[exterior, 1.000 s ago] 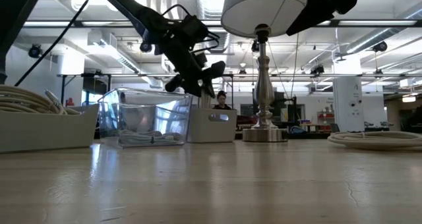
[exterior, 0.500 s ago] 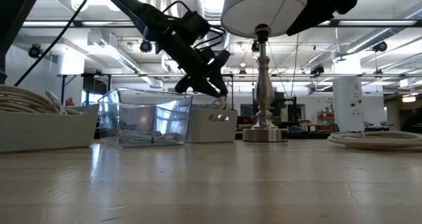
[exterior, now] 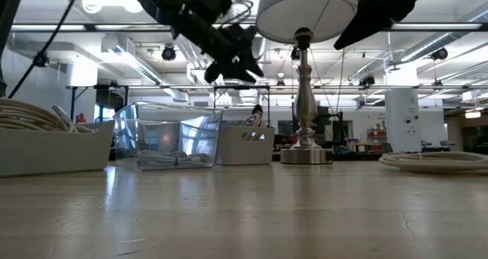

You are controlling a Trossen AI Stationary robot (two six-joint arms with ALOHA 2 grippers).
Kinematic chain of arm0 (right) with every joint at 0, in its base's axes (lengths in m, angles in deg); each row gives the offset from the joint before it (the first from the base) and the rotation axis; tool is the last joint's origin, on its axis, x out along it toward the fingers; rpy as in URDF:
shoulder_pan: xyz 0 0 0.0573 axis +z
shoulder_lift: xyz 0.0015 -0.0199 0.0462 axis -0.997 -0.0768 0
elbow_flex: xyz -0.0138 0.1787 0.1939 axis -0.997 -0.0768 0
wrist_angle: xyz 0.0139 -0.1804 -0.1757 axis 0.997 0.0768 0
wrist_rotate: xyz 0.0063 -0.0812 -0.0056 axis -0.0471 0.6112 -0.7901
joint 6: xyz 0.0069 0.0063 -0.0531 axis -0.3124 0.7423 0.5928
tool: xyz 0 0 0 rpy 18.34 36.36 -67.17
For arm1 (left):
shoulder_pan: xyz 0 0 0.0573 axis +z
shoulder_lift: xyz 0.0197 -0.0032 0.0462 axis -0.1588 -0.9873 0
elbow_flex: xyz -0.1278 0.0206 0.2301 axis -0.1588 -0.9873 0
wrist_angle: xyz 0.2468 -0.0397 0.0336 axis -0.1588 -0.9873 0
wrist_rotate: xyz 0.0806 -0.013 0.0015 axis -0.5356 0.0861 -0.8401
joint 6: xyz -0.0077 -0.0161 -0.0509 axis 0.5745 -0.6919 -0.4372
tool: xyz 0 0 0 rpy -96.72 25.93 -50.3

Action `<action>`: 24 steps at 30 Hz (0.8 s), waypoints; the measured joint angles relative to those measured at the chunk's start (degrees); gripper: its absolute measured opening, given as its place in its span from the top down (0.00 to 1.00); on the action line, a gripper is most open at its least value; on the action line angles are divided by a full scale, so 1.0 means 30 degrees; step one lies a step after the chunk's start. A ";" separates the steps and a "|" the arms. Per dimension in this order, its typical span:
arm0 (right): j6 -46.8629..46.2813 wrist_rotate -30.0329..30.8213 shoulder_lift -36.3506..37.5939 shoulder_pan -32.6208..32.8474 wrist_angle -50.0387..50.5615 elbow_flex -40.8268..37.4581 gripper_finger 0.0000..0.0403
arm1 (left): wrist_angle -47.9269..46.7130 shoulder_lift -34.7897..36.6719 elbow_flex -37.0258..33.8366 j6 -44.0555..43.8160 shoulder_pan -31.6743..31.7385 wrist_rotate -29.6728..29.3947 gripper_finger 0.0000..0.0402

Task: Pick & Place USB Port
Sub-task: Put the brown hdmi cable into the right gray bin

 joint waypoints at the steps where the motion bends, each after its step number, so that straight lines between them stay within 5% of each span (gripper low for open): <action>1: -0.0019 -0.0351 0.0000 0.0000 -0.0016 -0.0069 0.78 | -0.0251 0.0352 -0.0012 0.0280 -0.0160 0.0331 0.64; 10: -0.1932 -0.2443 0.0000 0.0007 -0.0029 -0.0867 0.69 | -0.0926 0.2774 -0.1362 0.2004 -0.2485 0.0681 0.66; 18: -0.6100 -0.3077 0.0000 -0.0278 0.0987 -0.2311 0.62 | -0.1030 0.3360 -0.2472 0.2226 -0.4250 0.0695 0.67; 24: -1.0221 -0.5544 0.0000 -0.0768 0.1479 -0.4157 0.56 | -0.1055 0.3372 -0.3069 0.2177 -0.4688 0.0659 0.67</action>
